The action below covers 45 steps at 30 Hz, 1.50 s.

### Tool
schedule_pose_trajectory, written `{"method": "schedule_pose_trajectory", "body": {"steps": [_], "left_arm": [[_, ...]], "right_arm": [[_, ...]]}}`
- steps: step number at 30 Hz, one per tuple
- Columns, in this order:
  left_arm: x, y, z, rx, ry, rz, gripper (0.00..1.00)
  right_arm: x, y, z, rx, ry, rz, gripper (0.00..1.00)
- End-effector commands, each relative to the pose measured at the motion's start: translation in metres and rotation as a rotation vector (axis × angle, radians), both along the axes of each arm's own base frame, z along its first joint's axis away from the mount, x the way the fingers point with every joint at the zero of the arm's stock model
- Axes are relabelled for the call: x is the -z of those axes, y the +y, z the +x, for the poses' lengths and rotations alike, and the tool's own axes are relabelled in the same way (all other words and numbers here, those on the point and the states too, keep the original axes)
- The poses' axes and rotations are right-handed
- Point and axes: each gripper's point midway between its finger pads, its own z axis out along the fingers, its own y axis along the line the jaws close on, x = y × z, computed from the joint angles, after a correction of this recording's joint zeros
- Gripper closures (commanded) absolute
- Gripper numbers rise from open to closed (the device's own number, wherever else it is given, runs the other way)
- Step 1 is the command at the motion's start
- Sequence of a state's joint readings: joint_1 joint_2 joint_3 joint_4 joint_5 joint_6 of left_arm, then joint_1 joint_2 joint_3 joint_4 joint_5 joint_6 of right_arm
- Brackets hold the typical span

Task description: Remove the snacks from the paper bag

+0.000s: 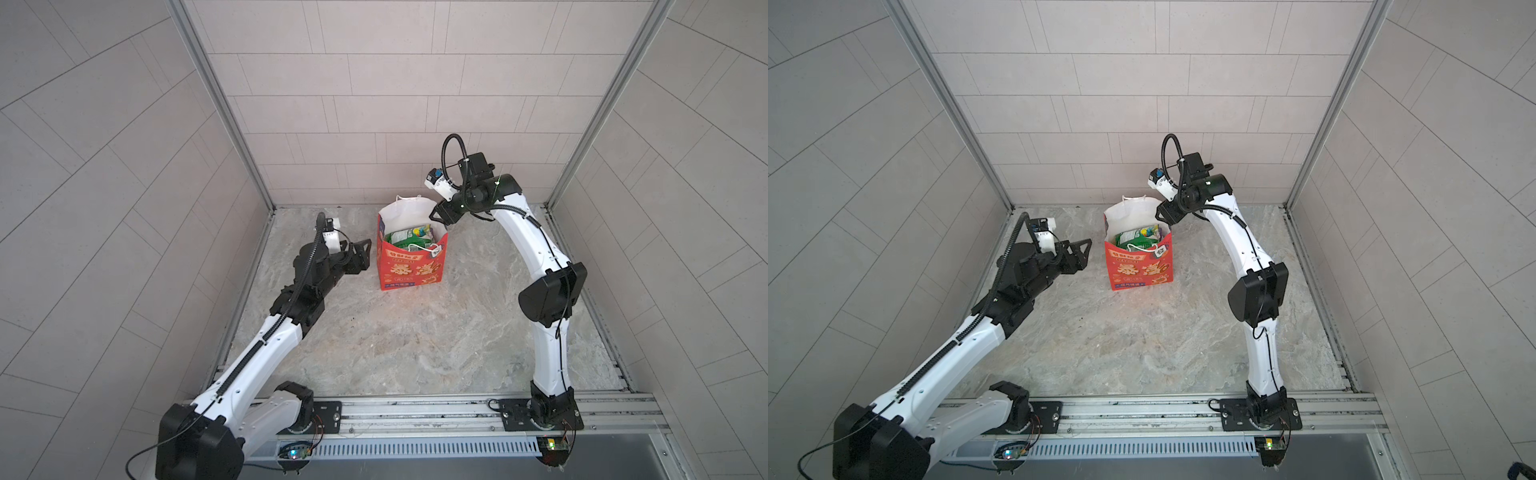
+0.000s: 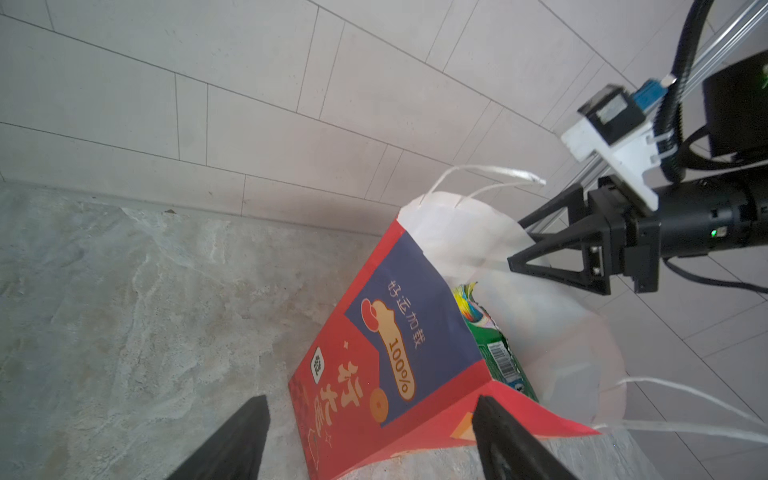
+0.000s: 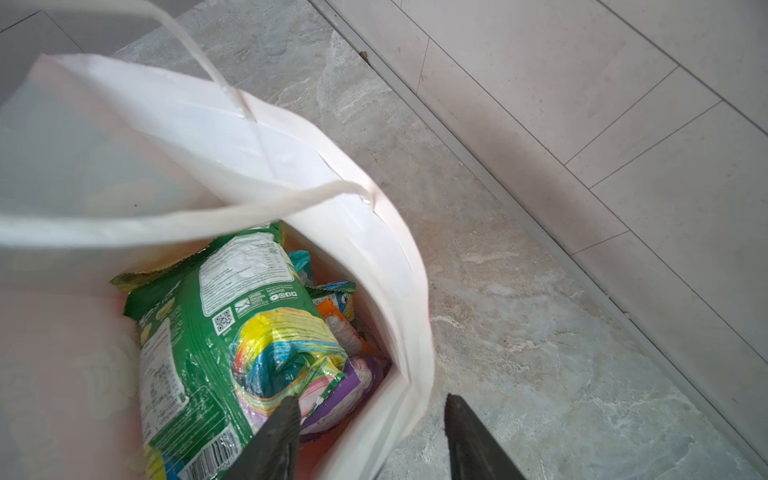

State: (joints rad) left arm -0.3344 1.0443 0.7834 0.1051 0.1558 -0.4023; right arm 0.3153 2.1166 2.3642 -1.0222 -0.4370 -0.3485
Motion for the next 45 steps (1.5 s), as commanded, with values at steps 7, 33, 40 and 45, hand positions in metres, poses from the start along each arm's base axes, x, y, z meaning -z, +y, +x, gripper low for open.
{"method": "schedule_pose_trajectory", "body": {"steps": [7, 33, 40, 45], "left_arm": [[0.006, -0.013, -0.002, 0.058, 0.004, 0.047, 0.18], [0.017, -0.017, 0.001, 0.076, 0.021, 0.062, 0.19], [0.004, -0.011, 0.001, 0.048, -0.007, 0.08, 0.19], [-0.003, -0.009, 0.007, 0.031, -0.021, 0.089, 0.19]], "right_arm": [[0.011, 0.011, 0.012, -0.036, -0.021, -0.063, 0.53], [-0.006, 0.016, 0.03, -0.049, -0.138, -0.088, 1.0], [-0.02, 0.011, 0.038, 0.029, -0.164, -0.054, 1.0], [-0.035, -0.007, 0.06, 0.167, -0.189, 0.029, 1.0]]}}
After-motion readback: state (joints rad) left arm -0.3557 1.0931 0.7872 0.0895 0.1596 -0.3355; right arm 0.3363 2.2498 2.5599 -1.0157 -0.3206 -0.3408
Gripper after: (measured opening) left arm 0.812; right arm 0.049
